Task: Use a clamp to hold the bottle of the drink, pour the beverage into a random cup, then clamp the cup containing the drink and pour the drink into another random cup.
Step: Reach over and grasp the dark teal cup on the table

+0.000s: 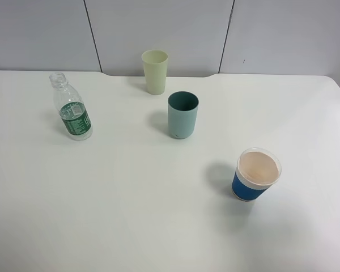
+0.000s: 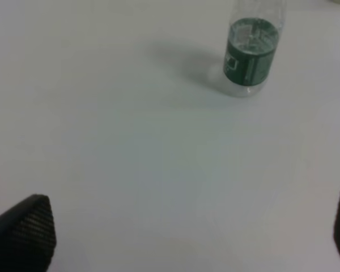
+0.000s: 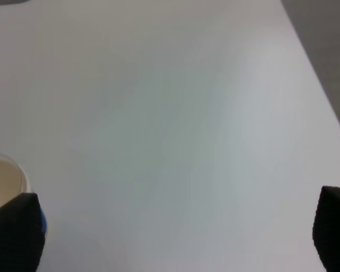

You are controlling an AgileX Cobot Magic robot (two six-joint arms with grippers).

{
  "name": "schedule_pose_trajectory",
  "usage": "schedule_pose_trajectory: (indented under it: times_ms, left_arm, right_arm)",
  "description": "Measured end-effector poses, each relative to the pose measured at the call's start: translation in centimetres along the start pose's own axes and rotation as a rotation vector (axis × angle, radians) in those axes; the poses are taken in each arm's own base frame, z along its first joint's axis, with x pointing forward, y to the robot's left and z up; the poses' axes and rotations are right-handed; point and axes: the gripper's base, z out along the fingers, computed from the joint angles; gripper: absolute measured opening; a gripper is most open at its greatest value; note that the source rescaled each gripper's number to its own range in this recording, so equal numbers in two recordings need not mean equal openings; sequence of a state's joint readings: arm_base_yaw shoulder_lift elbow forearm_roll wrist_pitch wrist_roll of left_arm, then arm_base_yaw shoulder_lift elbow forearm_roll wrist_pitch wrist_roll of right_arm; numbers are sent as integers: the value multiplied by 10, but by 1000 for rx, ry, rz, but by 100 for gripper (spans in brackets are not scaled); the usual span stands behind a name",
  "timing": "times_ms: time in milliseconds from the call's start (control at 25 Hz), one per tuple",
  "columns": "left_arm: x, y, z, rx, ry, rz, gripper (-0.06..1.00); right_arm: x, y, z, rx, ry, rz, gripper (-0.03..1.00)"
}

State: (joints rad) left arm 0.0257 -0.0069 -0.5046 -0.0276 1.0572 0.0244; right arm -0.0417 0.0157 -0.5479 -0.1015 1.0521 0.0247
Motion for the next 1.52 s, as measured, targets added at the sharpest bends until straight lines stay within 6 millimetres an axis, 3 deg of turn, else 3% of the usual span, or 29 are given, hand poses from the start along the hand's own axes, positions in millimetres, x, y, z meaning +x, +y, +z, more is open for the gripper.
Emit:
schedule_pose_trajectory:
  times_ms: [160, 320, 600, 720, 760, 1120, 1200, 1320, 1520]
  left_arm:
    - [0, 0, 0, 0, 0, 0, 100]
    - [0, 0, 0, 0, 0, 0, 100]
    - [0, 0, 0, 0, 0, 0, 100]
    - [0, 0, 0, 0, 0, 0, 100]
    - [0, 0, 0, 0, 0, 0, 100]
    - [0, 0, 0, 0, 0, 0, 100]
    - [0, 0, 0, 0, 0, 0, 100]
    - [0, 0, 0, 0, 0, 0, 100]
    - [0, 0, 0, 0, 0, 0, 100]
  right_arm:
    - [-29, -8, 0, 79, 5, -46, 83]
    - [-62, -13, 11, 145, -21, -113, 83]
    - [-91, -8, 57, 122, -17, -170, 83]
    - [-98, -4, 86, 100, 42, -172, 83]
    - [-101, -2, 104, 87, 65, -163, 83]
    - [-95, 10, 185, 24, 205, -191, 83]
    - [-93, 11, 193, 17, 214, -193, 83]
    - [-83, 16, 224, -10, 266, -199, 83]
    - [-72, 22, 256, -45, 282, -209, 83]
